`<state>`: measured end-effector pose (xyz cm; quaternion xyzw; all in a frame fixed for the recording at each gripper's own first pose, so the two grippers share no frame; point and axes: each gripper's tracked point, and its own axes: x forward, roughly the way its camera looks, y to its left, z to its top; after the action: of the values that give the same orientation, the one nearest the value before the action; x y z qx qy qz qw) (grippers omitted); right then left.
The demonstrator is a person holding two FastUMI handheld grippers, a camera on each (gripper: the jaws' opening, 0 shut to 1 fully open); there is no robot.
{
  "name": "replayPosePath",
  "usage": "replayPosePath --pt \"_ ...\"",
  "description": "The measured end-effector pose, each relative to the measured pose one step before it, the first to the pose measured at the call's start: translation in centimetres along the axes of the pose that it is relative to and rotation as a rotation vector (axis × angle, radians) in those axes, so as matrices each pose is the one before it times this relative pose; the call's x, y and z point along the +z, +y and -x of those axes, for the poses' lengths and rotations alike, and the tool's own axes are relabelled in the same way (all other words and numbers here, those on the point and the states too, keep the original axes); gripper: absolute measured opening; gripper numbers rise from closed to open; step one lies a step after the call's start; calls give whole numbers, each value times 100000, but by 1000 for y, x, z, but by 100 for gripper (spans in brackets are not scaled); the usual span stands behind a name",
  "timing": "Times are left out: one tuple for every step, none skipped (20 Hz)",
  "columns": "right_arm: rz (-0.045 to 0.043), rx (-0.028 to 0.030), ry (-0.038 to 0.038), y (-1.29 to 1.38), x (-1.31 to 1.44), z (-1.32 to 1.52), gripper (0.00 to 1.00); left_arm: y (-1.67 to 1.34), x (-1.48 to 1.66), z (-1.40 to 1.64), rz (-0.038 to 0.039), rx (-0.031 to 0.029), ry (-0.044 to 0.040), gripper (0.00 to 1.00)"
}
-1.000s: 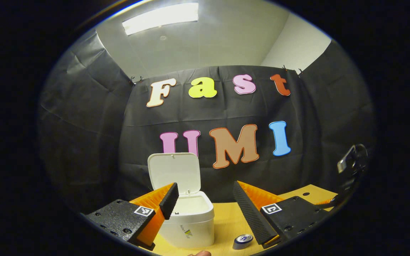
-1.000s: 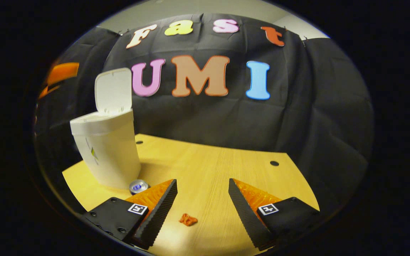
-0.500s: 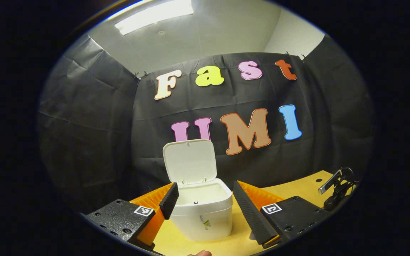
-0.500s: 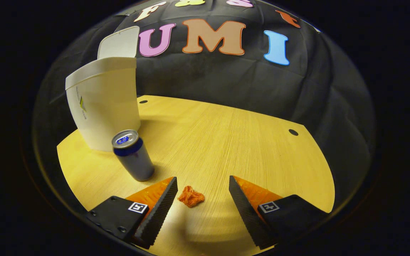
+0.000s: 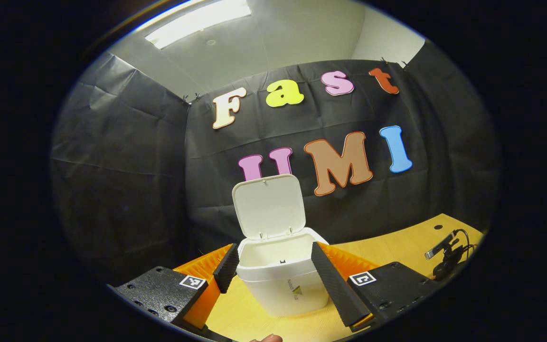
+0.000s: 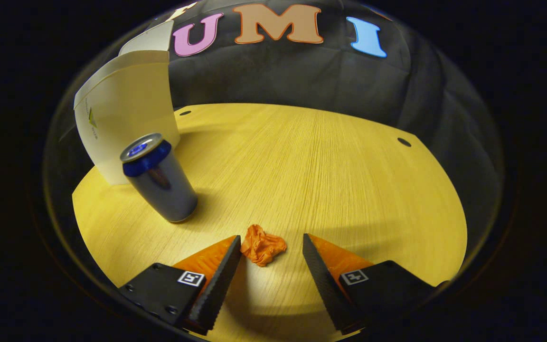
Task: Press the lid of the desktop garbage bin to open it, pick up the crumpled paper on the desktop and throw it into the bin, then pick up the pop can on the desktop and drop it into the bin, and finally close the garbage bin lid.
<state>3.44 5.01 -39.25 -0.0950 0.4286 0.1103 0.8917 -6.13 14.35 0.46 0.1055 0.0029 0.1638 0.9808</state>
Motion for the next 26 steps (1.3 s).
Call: replayPosePath --pt "-727 -1455 -4509 -449 659 -662 79 10 -119 -122 35 -268 458 94" --pt "-669 206 -154 -257 -79 -118 61 -95 -113 -98 109 -507 365 93" --pt "-863 595 -1130 22 96 56 43 -166 -99 -52 123 -622 218 93" --pt "-50 -343 -496 8 75 27 42 -198 12 -190 41 -670 238 93" --pt "324 106 522 -45 -78 -10 27 -160 -58 -63 95 -698 -67 93" --pt "-422 778 -175 89 188 253 27 -256 125 -170 148 -910 -197 93" --pt "-873 1613 -1539 222 577 485 27 -107 -16 -88 53 -730 -349 93" --pt "-542 640 -2259 71 986 790 27 -236 155 -177 -13 -693 -420 93" --pt "-594 1074 -3439 204 1287 911 27 -57 100 -145 174 -474 -556 93" --pt "-886 1190 -4668 285 1876 1113 27 -196 107 -219 443 -780 -449 93" --pt "-703 1140 -4939 287 2090 1198 27 -157 -57 -32 540 -622 -210 93" --pt "-611 1555 -4756 476 2256 1009 27 -208 37 -73 580 -819 53 93" --pt "-204 1381 -5006 795 2328 778 27 -211 -188 -86 665 -712 -20 93" --pt "-51 1195 -4275 706 2152 623 26 -224 13 -167 721 -860 -14 93" --pt "631 370 -3075 287 1726 513 27 -186 -12 -62 569 -636 -40 93" --pt "484 892 -3448 477 1819 613 27 -95 16 -144 543 -559 40 93" --pt "355 1387 -2941 493 1714 662 26 -67 -176 -39 449 -477 101 93" --pt "589 831 -3080 400 1484 327 27 -44 11 -129 381 -330 -111 93" --pt "418 965 -2767 534 1475 288 26 70 65 -18 394 -68 -289 93" --pt "249 1313 -2711 590 1578 351 26 141 -1 -71 277 71 -111 94" --pt "235 1228 -2308 534 1154 239 26 178 -85 -15 248 192 13 94" --pt "172 1116 -2128 508 1286 24 26 214 -132 -98 274 222 209 94" --pt "142 1356 -1516 666 1204 -32 26 221 -164 -34 323 239 269 94" --pt "48 1150 -1512 700 1063 -155 26 240 -164 -115 40 323 360 94" --pt "131 1497 -1446 787 882 -215 26 331 -121 69 26 434 182 94" --pt "852 1094 -1737 689 1035 -223 27 421 -49 -20 228 418 -13 94"
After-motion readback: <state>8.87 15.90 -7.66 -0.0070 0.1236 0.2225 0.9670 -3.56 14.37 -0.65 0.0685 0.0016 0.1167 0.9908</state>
